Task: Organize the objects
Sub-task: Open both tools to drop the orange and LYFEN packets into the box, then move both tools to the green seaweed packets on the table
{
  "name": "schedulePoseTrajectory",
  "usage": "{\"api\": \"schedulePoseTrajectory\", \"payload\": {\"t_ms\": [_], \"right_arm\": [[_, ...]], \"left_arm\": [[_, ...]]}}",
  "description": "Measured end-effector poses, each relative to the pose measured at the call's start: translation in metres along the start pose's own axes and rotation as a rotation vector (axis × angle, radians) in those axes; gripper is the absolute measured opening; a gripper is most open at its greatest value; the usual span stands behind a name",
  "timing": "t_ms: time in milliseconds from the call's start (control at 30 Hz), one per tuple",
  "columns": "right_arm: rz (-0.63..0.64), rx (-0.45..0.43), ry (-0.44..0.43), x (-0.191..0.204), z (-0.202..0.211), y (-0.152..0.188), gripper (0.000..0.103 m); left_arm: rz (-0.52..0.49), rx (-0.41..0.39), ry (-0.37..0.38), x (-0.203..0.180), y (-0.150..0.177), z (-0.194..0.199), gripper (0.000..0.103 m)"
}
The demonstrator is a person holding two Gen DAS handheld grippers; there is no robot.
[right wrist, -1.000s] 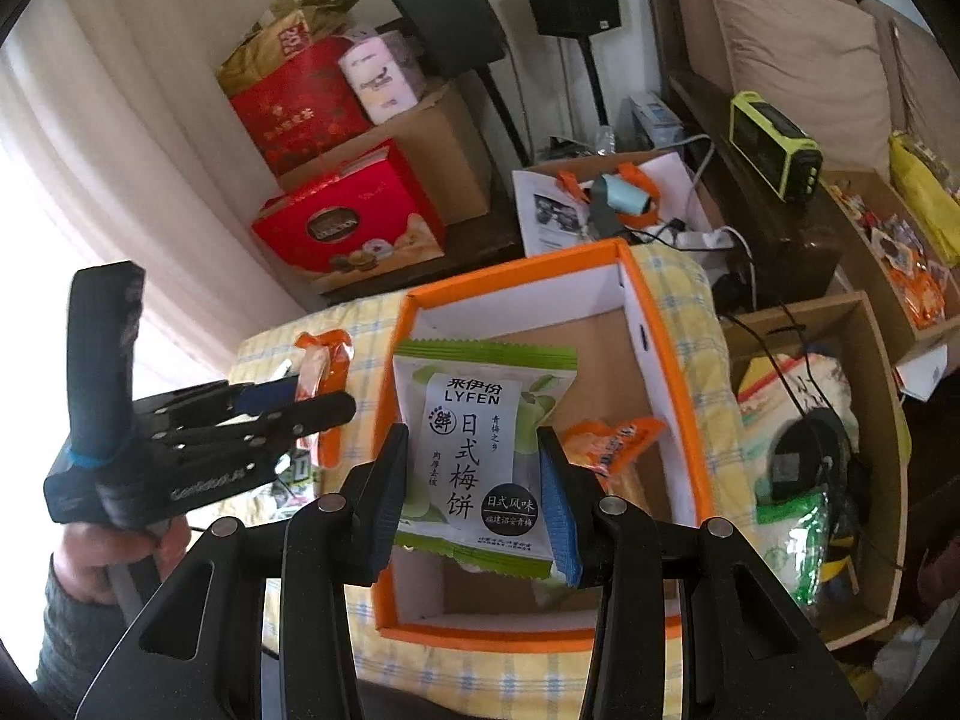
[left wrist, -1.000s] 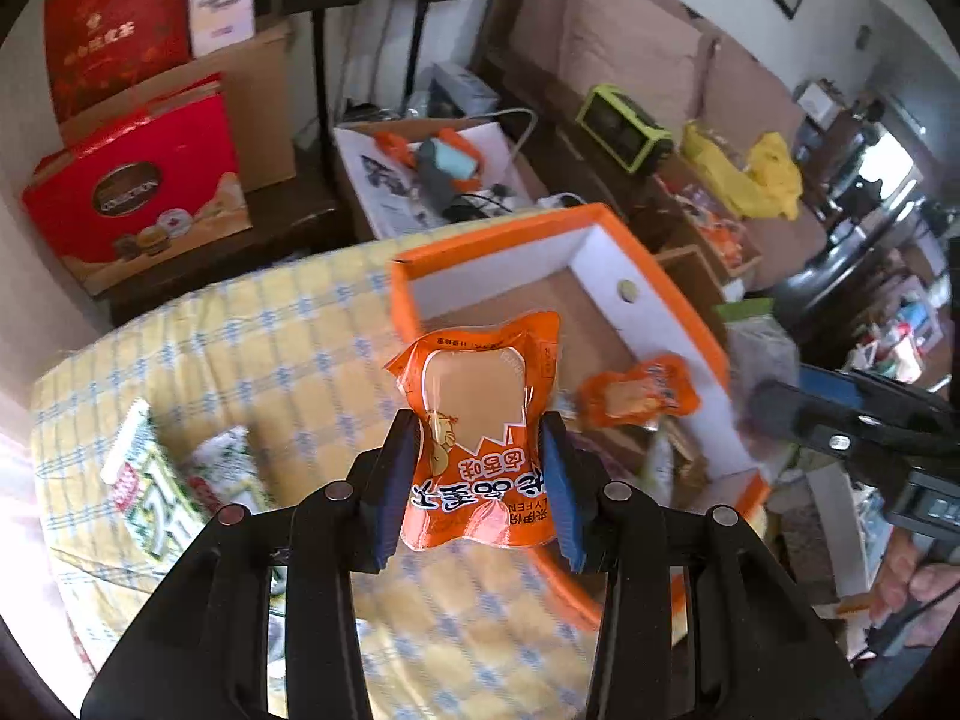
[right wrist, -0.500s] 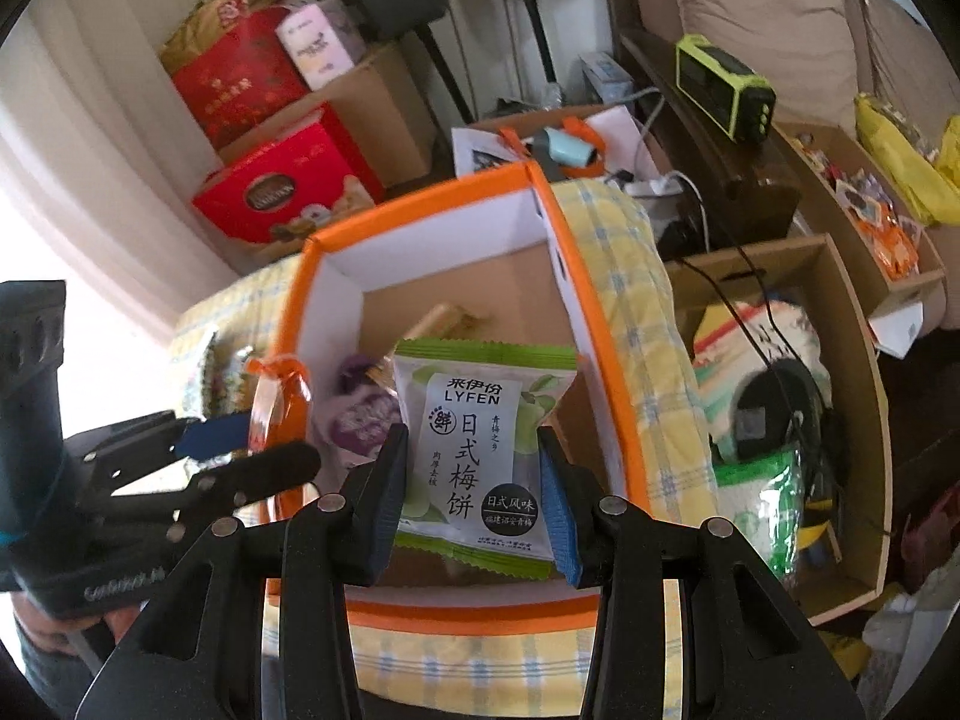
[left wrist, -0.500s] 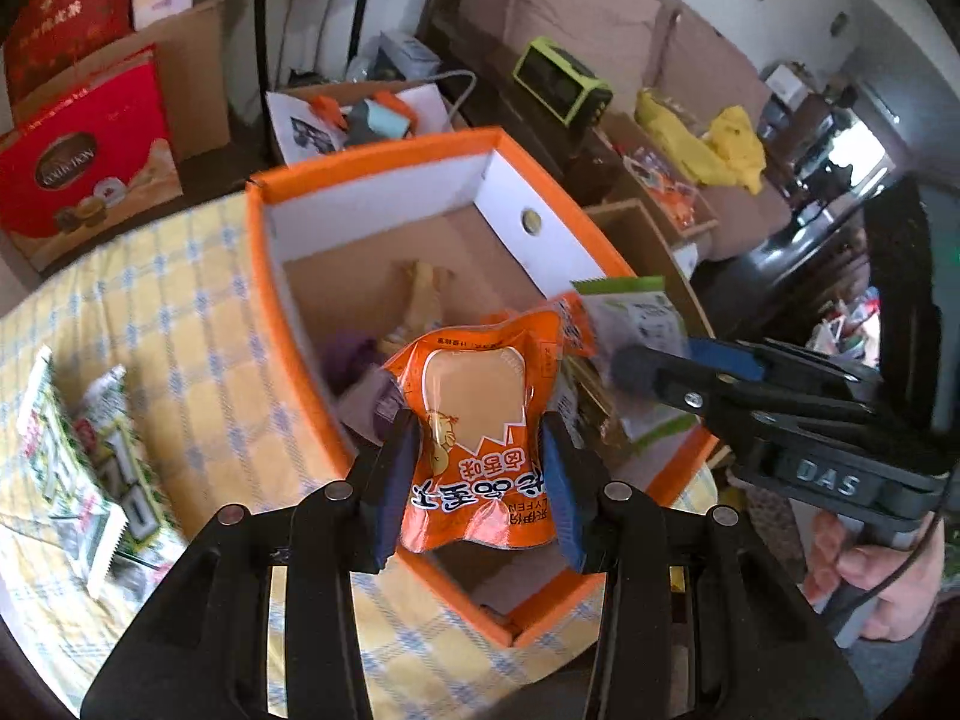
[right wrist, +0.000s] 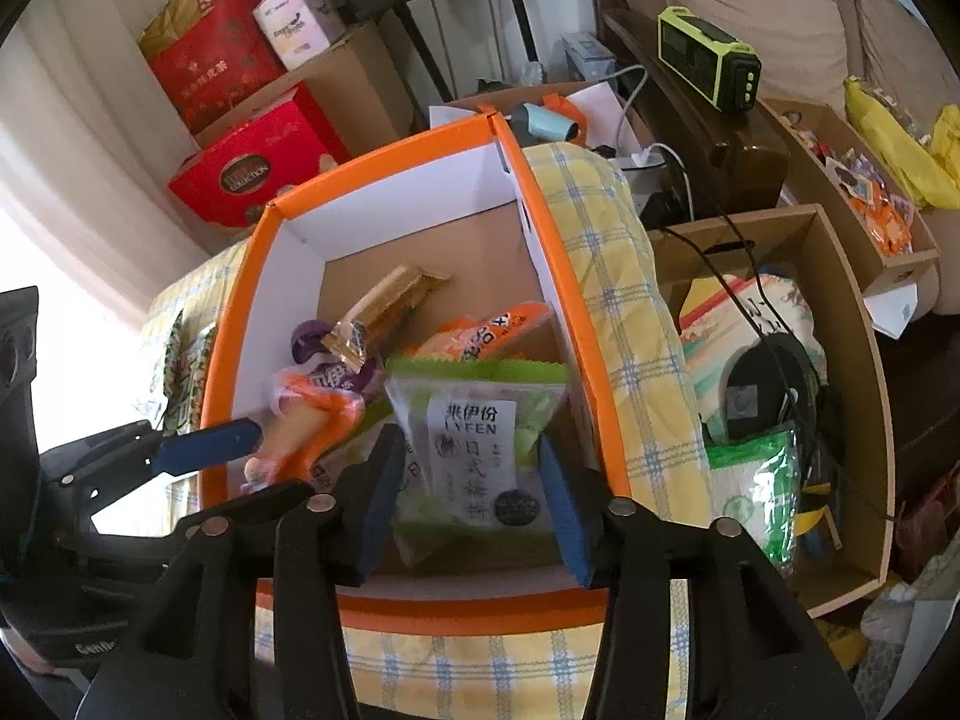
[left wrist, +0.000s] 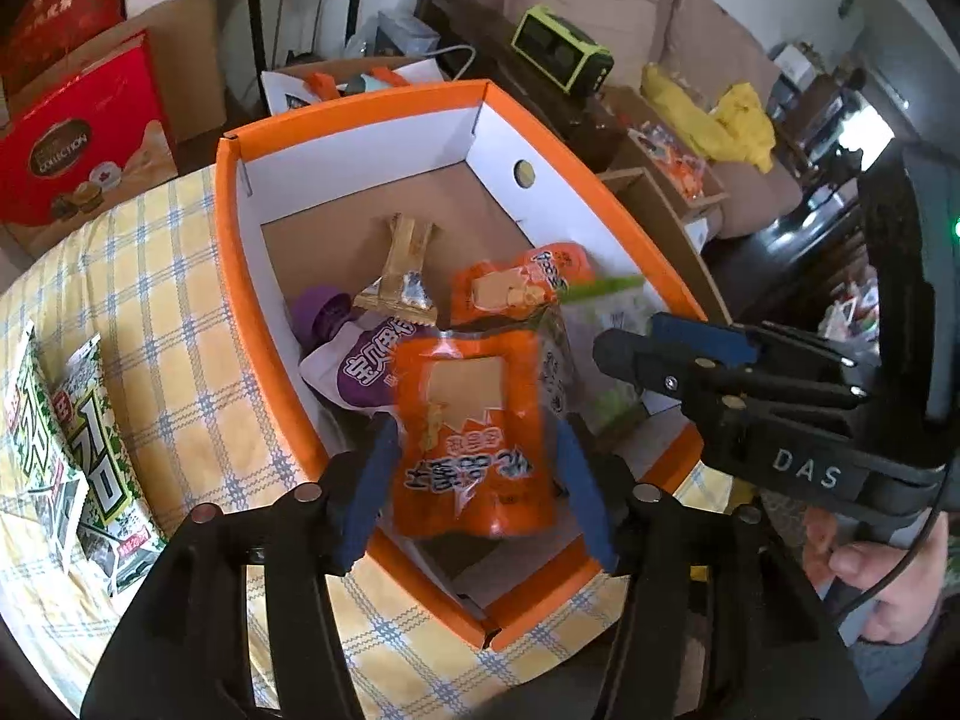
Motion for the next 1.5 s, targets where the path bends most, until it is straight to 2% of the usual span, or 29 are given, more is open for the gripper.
{"api": "schedulePoseTrajectory", "payload": {"t_ms": [200, 267, 500, 633, 767, 833, 867, 1300, 1500], "right_arm": [[0.012, -0.043, 0.001, 0.008, 0.016, -0.006, 0.065], [0.014, -0.058, -0.005, 0.012, 0.023, -0.010, 0.067], [0.039, -0.094, -0.024, 0.027, 0.040, -0.016, 0.076], [0.064, -0.102, -0.020, 0.040, 0.043, -0.016, 0.083], [0.073, -0.103, -0.016, 0.048, 0.042, -0.016, 0.090], [0.078, -0.098, -0.015, 0.052, 0.039, -0.015, 0.101], [0.081, -0.098, -0.017, 0.055, 0.039, -0.015, 0.103], [0.157, -0.108, -0.009, 0.095, 0.038, -0.011, 0.103], [0.206, -0.105, -0.015, 0.119, 0.034, -0.010, 0.103]], "left_arm": [[0.025, -0.025, 0.011, 0.006, -0.002, 0.017, 0.055], [0.039, -0.038, 0.016, 0.011, -0.003, 0.024, 0.063], [0.100, -0.082, 0.008, 0.035, -0.002, 0.050, 0.078], [0.127, -0.109, -0.019, 0.052, 0.002, 0.064, 0.094], [0.141, -0.126, -0.051, 0.067, 0.007, 0.075, 0.095], [0.142, -0.133, -0.071, 0.074, 0.010, 0.080, 0.097], [0.144, -0.139, -0.082, 0.079, 0.013, 0.083, 0.100], [0.207, -0.210, -0.190, 0.126, 0.036, 0.120, 0.103], [0.229, -0.205, -0.218, 0.142, 0.048, 0.126, 0.103]]}}
Point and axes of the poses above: each gripper's, at about its wrist camera, not at the fingertips, and z roughly against the way its jaws point, x to its left, y to its underside, the point moved 9 cm from there along -z, roughly the way its jaws point, and after that the axes turned 2 degrees about -y, right-handed, at the moved point
